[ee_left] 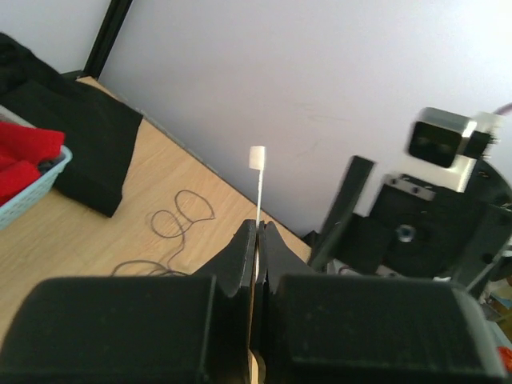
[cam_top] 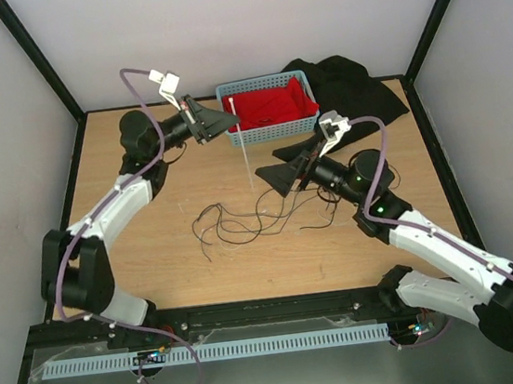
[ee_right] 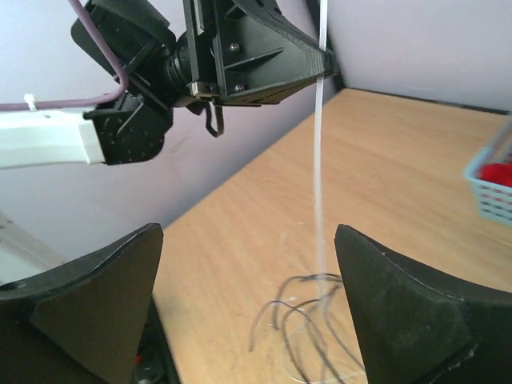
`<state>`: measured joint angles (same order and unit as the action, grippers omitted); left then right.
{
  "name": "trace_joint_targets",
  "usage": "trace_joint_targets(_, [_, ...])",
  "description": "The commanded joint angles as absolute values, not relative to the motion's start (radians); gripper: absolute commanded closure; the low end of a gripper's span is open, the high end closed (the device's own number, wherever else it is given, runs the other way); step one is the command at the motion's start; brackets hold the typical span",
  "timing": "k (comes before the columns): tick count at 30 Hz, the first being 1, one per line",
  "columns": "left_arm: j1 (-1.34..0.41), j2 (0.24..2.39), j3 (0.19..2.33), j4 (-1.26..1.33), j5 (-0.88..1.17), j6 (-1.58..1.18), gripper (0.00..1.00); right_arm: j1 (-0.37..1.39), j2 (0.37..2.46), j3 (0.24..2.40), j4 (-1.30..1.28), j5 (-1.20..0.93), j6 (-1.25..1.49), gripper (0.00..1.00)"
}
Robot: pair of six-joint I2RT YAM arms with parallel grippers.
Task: Zip-tie the wires
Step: Pick up the ribbon at the center of the board.
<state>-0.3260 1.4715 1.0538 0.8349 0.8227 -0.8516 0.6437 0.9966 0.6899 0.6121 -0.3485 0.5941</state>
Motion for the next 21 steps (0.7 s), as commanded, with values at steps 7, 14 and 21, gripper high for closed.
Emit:
trace_joint_targets(7, [-0.237, 1.824, 1.286, 0.824, 0.927, -0.728, 1.00, 0.638, 0.810, 0.649, 0.275, -0.027, 0.220, 0.01])
trace_joint_targets(14, [-0.232, 2.009, 1.395, 0.843, 0.895, -0.693, 1.00, 0.638, 0.851, 0.633, 0.184, -0.147, 0.188, 0.01])
trace_joint_targets(21, [-0.224, 2.104, 1.429, 0.846, 0.871, -0.663, 1.00, 0.706, 1.062, 0.642, 0.133, -0.382, 0.310, 0.01])
